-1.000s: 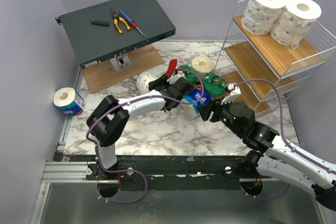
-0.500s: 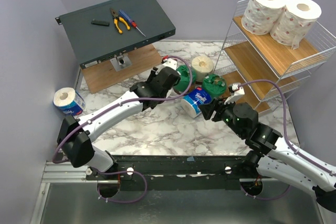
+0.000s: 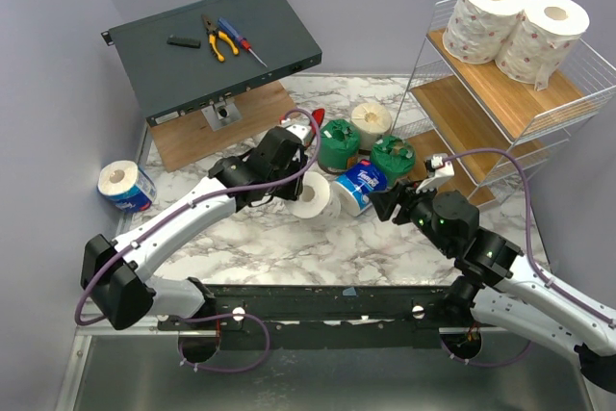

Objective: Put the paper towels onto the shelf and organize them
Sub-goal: Adjust the paper towel at the center of the board, then pick up the paper towel from the center of the board.

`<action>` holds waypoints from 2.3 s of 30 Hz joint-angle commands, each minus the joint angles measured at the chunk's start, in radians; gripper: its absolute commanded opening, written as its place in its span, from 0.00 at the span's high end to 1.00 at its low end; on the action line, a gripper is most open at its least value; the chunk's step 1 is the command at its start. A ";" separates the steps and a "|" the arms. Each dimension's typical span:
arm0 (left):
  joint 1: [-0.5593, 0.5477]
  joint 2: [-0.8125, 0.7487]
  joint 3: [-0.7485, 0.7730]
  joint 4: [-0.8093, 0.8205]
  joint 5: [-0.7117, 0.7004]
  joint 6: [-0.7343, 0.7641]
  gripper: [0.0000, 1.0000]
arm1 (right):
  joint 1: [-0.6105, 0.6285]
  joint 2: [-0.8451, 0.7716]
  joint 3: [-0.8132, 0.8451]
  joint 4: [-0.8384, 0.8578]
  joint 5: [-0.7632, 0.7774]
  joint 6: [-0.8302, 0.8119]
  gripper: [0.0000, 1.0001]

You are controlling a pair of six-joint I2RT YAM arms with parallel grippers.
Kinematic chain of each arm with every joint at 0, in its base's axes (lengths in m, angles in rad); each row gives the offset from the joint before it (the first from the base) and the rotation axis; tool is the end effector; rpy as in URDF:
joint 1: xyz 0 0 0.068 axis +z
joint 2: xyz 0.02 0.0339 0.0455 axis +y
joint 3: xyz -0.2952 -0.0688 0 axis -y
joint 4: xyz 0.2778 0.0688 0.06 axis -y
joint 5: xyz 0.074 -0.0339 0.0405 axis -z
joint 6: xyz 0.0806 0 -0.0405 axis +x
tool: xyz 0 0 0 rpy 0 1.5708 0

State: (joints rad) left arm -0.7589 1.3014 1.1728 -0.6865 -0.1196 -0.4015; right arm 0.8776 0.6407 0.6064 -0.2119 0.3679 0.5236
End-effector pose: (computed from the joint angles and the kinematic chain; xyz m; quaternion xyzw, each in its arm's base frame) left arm 0.2463 -0.2203 0.3098 0.1432 0.9169 -0.1554 0.3384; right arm 0.1550 0.1413 0.3040 -0.0258 0.7830 0.2795 0.5551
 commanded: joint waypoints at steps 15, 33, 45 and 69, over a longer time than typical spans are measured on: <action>-0.003 0.059 -0.045 0.012 0.104 -0.121 0.48 | 0.001 0.028 -0.001 -0.016 0.022 0.008 0.38; 0.038 -0.280 -0.209 0.072 -0.112 -0.296 0.07 | 0.000 0.301 0.138 -0.003 -0.170 -0.048 0.37; 0.216 -0.501 -0.435 0.121 -0.072 -0.453 0.06 | 0.222 0.657 0.470 -0.133 -0.135 -0.224 0.37; 0.274 -0.667 -0.613 0.163 -0.081 -0.486 0.07 | 0.289 0.936 0.582 -0.171 -0.095 -0.284 0.33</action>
State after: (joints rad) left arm -0.4965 0.6533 0.5770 -0.5514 -0.1902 -0.8879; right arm 1.1576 1.5551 1.1606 -0.3901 0.2668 0.2653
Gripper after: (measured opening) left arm 0.930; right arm 0.677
